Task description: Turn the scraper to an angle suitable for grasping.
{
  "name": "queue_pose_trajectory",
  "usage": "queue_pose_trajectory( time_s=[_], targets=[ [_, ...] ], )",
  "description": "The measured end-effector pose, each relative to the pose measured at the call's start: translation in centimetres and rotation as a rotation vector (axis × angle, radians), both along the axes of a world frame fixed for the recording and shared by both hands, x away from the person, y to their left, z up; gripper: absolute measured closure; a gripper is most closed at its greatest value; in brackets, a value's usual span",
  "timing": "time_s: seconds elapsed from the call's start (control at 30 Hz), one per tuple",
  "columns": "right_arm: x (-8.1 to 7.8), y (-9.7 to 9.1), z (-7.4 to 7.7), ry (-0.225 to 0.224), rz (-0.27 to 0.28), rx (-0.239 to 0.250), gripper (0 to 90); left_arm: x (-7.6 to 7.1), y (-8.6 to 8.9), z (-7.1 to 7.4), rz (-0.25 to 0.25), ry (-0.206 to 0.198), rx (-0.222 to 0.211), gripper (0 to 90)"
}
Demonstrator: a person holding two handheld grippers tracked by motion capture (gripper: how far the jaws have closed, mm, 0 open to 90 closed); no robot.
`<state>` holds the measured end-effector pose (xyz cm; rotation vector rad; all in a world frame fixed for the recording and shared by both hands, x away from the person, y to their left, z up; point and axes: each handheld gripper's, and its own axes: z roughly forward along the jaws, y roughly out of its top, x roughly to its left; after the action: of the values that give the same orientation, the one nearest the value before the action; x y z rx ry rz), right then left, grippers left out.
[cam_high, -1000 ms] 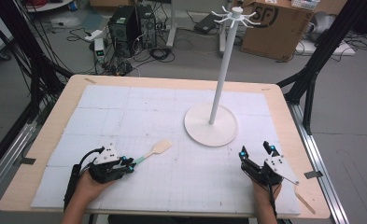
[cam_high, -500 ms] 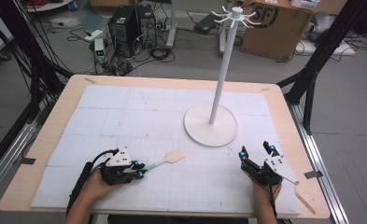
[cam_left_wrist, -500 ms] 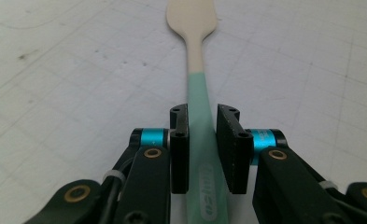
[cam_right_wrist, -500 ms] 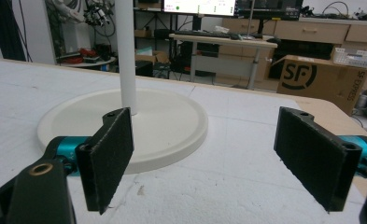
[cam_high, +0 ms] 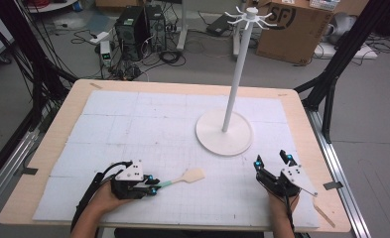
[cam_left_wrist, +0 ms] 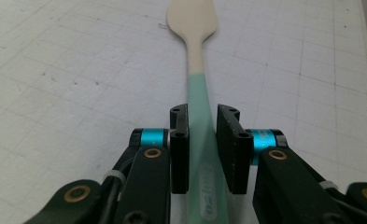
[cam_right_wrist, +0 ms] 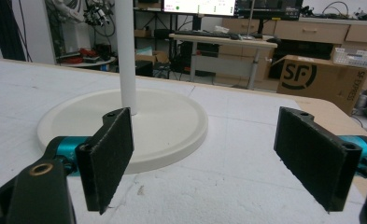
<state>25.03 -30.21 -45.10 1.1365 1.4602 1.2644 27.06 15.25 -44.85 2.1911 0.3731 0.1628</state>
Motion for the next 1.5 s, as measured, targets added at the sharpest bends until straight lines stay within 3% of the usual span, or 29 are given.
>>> queue_pose_trajectory(
  time_s=[0.67,0.87,1.13,1.5],
  targets=[
    [0.0,0.0,0.0,-0.001,0.001,-0.007,19.4,1.2,-5.3,0.0,-0.116,-0.023,-0.004,75.5],
    [0.0,0.0,0.0,-0.002,0.002,-0.009,19.4,1.8,-6.7,0.0,-0.123,-0.025,-0.024,75.5],
    [0.0,0.0,0.0,-0.002,0.003,-0.009,19.4,2.3,-8.7,0.1,-0.146,-0.027,-0.012,75.4],
    [0.0,0.0,0.0,-0.002,0.003,-0.010,19.4,2.4,-9.6,0.0,-0.136,-0.043,-0.004,75.0]
  ],
)
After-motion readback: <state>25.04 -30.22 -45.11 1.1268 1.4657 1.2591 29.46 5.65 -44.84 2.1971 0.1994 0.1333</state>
